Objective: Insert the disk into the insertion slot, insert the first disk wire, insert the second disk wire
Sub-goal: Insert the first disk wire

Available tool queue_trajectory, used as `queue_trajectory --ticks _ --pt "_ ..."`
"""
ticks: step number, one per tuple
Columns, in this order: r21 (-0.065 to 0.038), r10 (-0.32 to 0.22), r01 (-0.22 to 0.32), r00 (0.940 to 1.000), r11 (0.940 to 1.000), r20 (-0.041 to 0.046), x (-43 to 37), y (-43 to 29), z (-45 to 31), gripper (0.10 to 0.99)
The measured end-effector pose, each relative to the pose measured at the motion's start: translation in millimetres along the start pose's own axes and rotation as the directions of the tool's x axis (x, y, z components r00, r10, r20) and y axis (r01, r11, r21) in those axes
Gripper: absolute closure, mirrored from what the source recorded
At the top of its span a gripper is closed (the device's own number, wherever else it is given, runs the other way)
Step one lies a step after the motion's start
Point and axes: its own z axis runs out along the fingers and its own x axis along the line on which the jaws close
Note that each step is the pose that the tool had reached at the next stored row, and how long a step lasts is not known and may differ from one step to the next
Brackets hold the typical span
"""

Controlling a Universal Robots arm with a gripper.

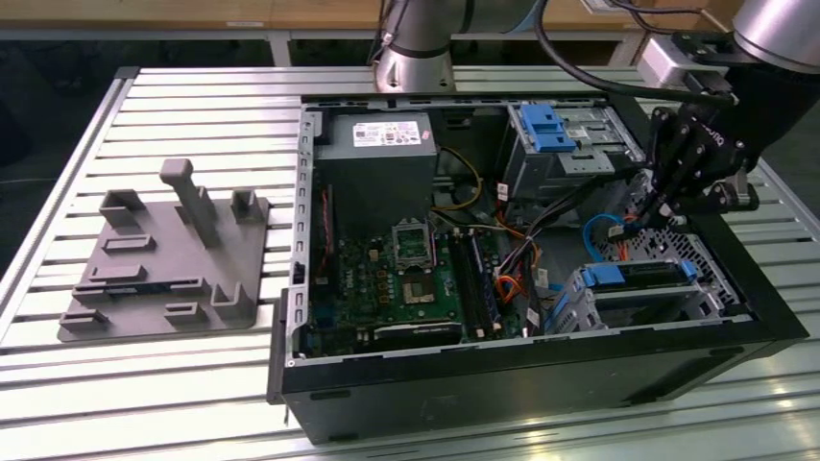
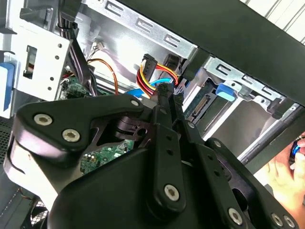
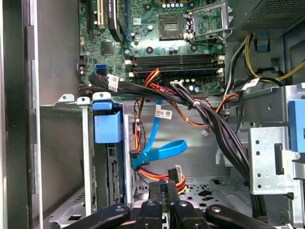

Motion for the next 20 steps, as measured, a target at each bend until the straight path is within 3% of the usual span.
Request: queue_trajectory --ticks 3,10,12,20 --pt "0.000 0.000 0.000 1.0000 1.0000 0.0093 4.0 -0.2 -0.3 0.925" --pt "-0.002 -0.001 0.002 0.9989 1.0000 0.0459 13.3 -0.7 -0.8 0.925" --pt "-0.003 -0.002 0.002 0.9986 1.0000 0.0526 16.3 -0.8 -0.8 0.925" --pt "-0.003 -0.006 0.006 0.9984 1.0000 0.0554 18.5 -1.1 -1.0 0.925"
